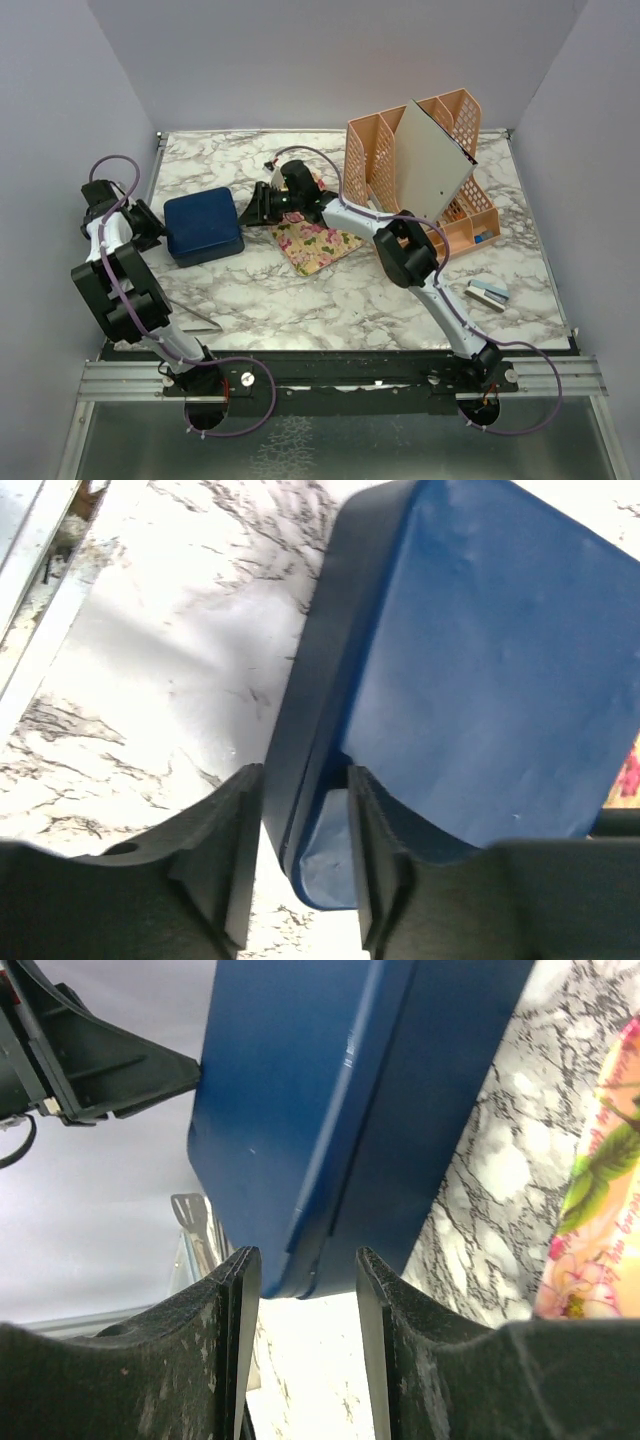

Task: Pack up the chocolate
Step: Adjust the packing box at the center of the board.

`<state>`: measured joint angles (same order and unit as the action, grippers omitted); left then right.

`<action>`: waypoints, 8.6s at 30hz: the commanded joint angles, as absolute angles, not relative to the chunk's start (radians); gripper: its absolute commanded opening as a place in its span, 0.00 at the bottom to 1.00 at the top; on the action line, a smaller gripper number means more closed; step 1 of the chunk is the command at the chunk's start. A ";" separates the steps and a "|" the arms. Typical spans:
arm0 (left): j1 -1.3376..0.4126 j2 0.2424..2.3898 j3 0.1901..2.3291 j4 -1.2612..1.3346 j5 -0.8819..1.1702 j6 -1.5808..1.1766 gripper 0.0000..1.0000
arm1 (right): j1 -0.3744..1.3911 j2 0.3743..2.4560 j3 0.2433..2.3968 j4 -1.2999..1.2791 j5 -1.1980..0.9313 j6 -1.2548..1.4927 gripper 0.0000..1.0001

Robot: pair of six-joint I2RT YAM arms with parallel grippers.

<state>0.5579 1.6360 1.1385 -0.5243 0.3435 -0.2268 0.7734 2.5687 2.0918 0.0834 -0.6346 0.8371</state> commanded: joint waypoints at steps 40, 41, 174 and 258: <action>0.565 1.573 1.068 -0.557 0.301 -0.223 0.45 | 0.799 2.614 2.147 0.041 -0.652 0.810 0.53; 0.565 1.569 1.065 -0.554 0.329 -0.228 0.47 | 0.799 2.619 2.152 0.036 -0.653 0.808 0.54; 0.384 1.635 1.121 -0.377 0.229 -0.288 0.52 | 0.776 2.609 2.251 -0.101 -0.477 0.635 0.37; 0.362 1.674 1.214 -0.386 0.156 -0.256 0.47 | 0.775 2.641 2.294 -0.045 -0.348 0.624 0.51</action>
